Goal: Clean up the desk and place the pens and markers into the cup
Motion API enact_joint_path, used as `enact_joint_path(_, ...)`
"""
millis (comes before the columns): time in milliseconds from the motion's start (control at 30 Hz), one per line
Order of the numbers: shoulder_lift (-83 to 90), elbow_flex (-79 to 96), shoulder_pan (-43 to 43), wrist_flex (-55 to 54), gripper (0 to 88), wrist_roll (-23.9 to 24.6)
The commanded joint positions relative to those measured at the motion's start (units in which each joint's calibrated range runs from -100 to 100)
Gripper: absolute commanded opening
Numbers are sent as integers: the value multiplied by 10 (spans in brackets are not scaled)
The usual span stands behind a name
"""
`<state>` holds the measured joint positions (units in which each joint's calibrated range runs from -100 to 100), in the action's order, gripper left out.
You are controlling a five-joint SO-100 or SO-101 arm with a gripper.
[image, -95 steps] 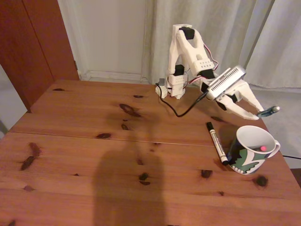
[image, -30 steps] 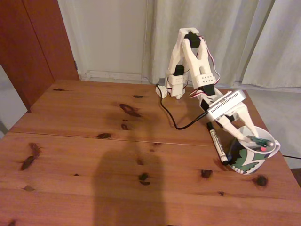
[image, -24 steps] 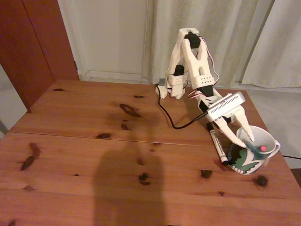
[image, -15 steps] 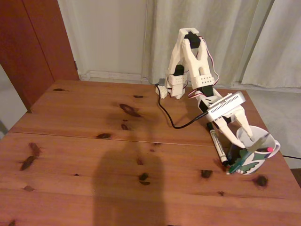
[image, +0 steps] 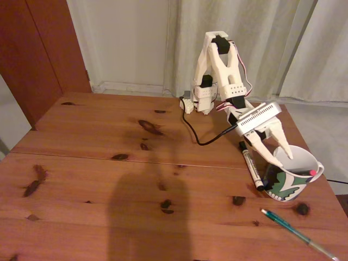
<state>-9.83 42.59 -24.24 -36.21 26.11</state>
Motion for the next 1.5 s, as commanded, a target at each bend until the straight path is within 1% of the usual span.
enact_joint_path(0, 59, 2, 18, -1, 95, -4)
enact_joint_path(67, 76, 2, 26, 31, 59, -4)
enact_joint_path(133, 93, 0, 37, 88, 7, -4)
enact_joint_path(167, 102, -1, 41, 118, 1, -4)
enact_joint_path(233, 119, -9, 43, 191, 7, -8)
enact_joint_path(500, 191, 3, 54, 482, 8, -75)
enact_joint_path(667, 269, 43, 57, 603, 8, -109)
enact_joint_path(767, 336, 99, 57, 639, 8, -122)
enact_joint_path(833, 393, 153, 59, 651, 8, -140)
enact_joint_path(1133, 660, 444, 132, 651, 8, -231)
enact_joint_path(1233, 727, 516, 160, 651, 8, -252)
enact_joint_path(1333, 771, 569, 180, 651, 8, -273)
enact_joint_path(1467, 814, 572, 204, 686, 8, -290)
